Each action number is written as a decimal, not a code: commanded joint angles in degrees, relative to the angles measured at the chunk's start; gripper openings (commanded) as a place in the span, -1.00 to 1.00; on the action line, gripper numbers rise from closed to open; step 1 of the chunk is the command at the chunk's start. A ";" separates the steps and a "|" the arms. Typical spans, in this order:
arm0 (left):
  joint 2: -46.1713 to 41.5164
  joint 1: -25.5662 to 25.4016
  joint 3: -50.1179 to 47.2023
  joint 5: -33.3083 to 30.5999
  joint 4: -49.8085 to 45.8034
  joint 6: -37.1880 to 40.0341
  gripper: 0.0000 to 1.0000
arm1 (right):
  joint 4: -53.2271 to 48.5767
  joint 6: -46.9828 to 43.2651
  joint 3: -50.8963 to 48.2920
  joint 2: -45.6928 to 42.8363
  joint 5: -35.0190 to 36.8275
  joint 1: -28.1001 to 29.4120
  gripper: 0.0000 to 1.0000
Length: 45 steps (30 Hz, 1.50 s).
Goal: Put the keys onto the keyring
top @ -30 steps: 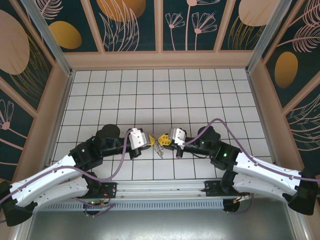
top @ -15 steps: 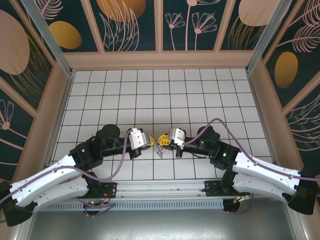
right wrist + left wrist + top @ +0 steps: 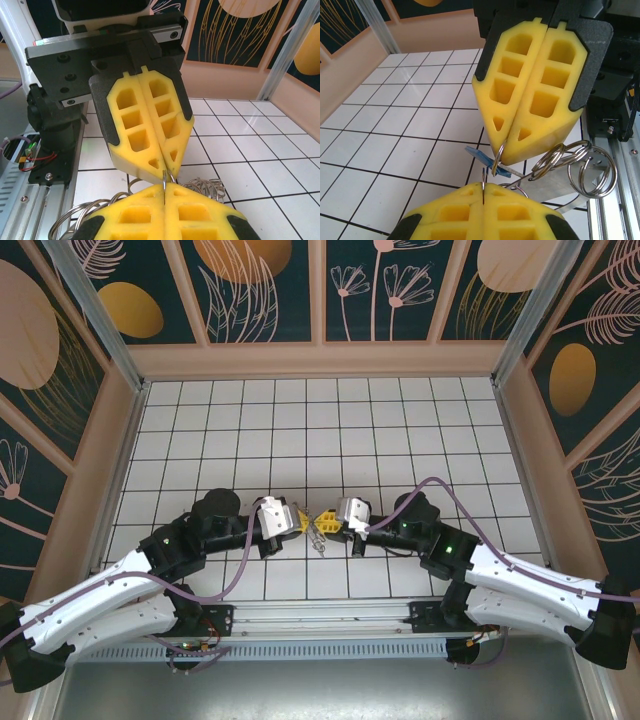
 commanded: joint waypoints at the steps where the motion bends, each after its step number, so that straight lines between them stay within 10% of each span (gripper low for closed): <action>1: -0.52 -0.22 2.01 0.18 1.71 0.80 -1.00 | 1.84 -0.85 -0.41 -0.71 0.46 0.20 -1.00; 45: 0.71 -1.34 -0.96 -4.90 8.11 -0.33 -1.00 | 16.87 15.20 -5.49 3.43 5.28 -0.62 -1.00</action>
